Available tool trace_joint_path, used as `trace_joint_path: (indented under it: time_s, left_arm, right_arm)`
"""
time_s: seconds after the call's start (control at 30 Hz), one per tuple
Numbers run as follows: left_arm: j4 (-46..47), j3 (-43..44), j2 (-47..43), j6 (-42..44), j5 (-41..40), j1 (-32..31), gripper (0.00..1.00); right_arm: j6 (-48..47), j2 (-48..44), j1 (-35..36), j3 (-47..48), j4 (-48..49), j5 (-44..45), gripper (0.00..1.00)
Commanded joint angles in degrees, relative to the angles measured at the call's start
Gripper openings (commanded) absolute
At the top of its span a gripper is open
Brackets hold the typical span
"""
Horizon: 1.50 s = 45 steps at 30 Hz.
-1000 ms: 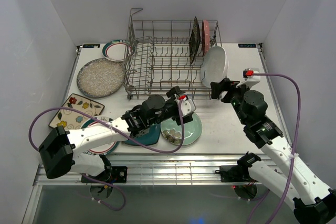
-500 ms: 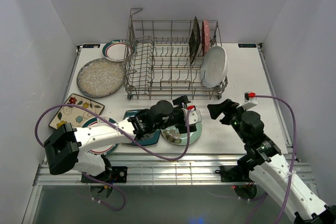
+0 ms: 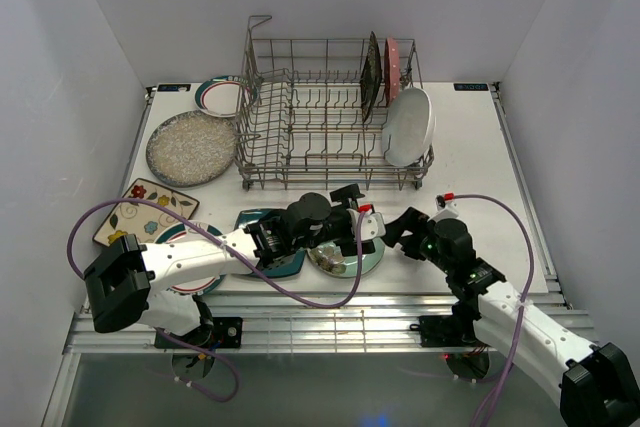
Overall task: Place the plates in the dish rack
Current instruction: Pick up the plate at the center of the board.
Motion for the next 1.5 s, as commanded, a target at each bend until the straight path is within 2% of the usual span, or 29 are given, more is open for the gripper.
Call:
trace_joint_path:
  time_s: [0.0, 0.1, 0.3, 0.63, 0.7, 0.93, 1.0, 1.13, 1.2, 1.47]
  left_arm:
    - [-0.2, -0.3, -1.0, 0.4, -0.7, -0.3, 0.98]
    - [-0.1, -0.3, -0.8, 0.4, -0.7, -0.3, 0.98]
    - [0.0, -0.1, -0.9, 0.1, -0.9, -0.3, 0.98]
    - [-0.1, 0.0, -1.2, -0.2, -0.9, -0.3, 0.98]
    - [0.0, 0.0, -1.4, -0.2, -0.9, -0.3, 0.98]
    - [-0.1, 0.1, -1.8, -0.3, -0.9, -0.3, 0.98]
    - [-0.1, 0.0, -2.1, -0.4, -0.9, -0.3, 0.98]
    - [-0.1, -0.1, -2.7, -0.6, -0.9, -0.3, 0.98]
    - [-0.1, -0.1, -2.8, -0.6, -0.9, -0.3, 0.98]
    - [-0.1, -0.1, -2.9, -0.7, -0.9, -0.3, 0.98]
  right_arm:
    - [2.6, -0.1, 0.0, -2.1, 8.0, -1.6, 0.97]
    - [2.8, 0.4, 0.0, -3.4, 9.1, -1.9, 1.00]
    - [3.0, 4.3, 0.0, -4.8, 13.2, -3.2, 0.86]
    - [4.0, 14.9, 0.1, -5.7, 23.5, -6.9, 0.79]
    - [4.5, 17.1, 0.0, -5.7, 25.0, -7.5, 0.73]
    - [5.2, 21.8, 0.0, -6.0, 30.5, -9.2, 0.66]
    - [5.3, 22.9, 0.0, -6.0, 31.6, -9.3, 0.60]
    - [4.8, 23.5, 0.0, -7.1, 34.8, -10.0, 0.55]
    - [4.8, 23.1, 0.0, -7.8, 35.7, -9.7, 0.49]
    - [4.4, 23.0, 0.0, -7.9, 35.4, -8.8, 0.48]
